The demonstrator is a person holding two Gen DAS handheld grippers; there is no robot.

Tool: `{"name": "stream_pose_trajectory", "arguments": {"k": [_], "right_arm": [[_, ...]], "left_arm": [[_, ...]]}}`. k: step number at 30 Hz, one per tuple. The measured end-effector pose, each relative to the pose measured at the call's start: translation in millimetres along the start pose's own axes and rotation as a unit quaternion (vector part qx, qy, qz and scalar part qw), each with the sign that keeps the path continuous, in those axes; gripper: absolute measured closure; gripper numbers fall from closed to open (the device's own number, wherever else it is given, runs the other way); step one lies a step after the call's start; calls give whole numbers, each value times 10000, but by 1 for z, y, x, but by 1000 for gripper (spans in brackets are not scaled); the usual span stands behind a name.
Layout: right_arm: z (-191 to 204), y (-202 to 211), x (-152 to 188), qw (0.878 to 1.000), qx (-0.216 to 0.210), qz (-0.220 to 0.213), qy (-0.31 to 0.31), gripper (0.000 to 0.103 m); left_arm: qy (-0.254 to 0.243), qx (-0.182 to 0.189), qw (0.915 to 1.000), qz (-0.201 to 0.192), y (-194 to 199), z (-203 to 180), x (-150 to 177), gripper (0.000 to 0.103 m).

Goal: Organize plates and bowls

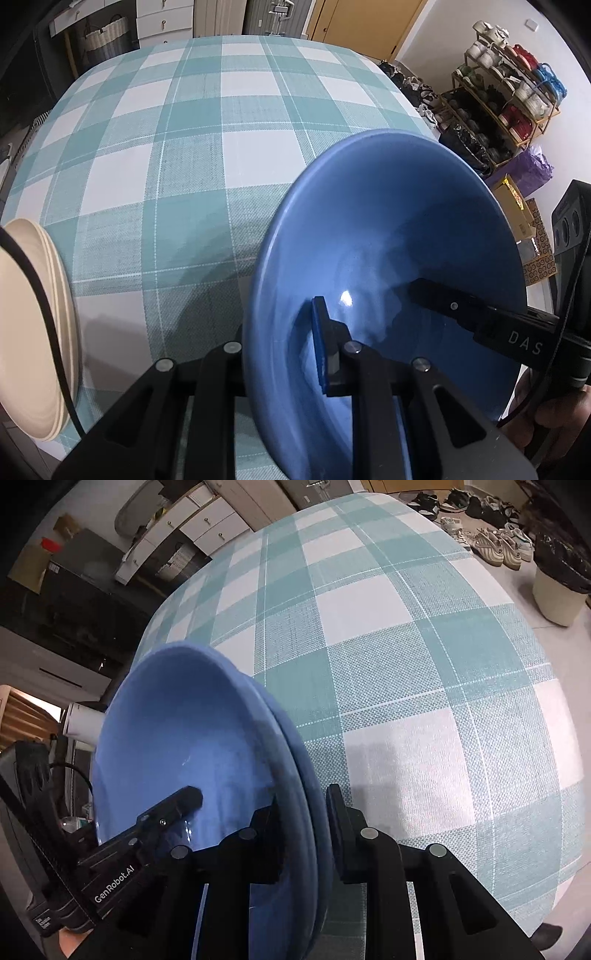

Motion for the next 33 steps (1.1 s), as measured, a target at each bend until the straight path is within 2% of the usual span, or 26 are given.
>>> {"name": "stream_pose_trajectory", "arguments": {"k": [6, 12, 23, 33], "right_arm": [[11, 8, 0, 9999, -17, -95, 91, 83], [41, 21, -6, 9992, 13, -145, 360, 83], [148, 10, -23, 9944, -282, -22, 1018, 83], [242, -26, -23, 9869, -487, 270, 1518, 83]], "left_arm": [[24, -140, 9998, -142, 18, 3, -2, 85], [213, -261, 9990, -301, 44, 22, -8, 84], [793, -684, 9925, -623, 101, 108, -18, 83], [1445, -978, 9817, -757, 130, 191, -4, 82]]}}
Point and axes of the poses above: each gripper's, at about its wrist camera, not at the fingertips, and y roughly against the way its jaws point, z to its left, x to its underside, the point moved 6 cm from there along -y, roughly the way its jaws point, and after that the axes turned 2 degrees about z, right-handed, at the moved point
